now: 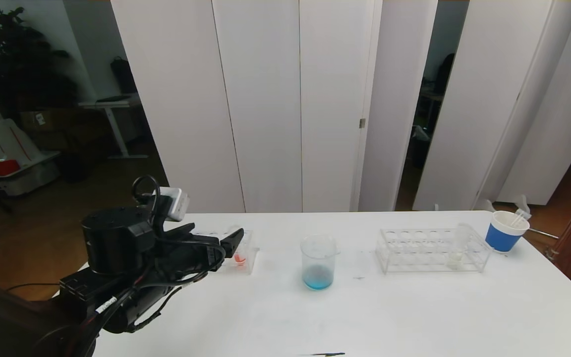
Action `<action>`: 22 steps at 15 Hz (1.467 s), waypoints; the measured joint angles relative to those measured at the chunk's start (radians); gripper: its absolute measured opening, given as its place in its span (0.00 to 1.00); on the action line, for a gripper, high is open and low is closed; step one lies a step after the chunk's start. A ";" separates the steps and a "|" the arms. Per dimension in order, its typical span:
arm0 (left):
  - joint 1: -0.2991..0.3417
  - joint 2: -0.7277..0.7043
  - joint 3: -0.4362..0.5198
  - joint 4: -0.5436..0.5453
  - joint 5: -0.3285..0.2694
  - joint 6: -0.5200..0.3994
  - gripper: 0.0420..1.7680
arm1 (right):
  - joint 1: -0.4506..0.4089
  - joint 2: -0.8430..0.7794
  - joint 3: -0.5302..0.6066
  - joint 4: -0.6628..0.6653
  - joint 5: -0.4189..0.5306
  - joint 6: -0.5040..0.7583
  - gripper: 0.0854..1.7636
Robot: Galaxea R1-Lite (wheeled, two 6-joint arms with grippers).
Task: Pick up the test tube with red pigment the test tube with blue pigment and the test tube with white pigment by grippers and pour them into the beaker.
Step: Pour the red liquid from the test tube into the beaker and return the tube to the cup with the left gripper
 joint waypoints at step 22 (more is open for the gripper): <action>-0.032 0.478 -0.205 -0.300 0.381 -0.026 0.99 | 0.000 0.000 0.000 0.000 0.000 0.000 0.99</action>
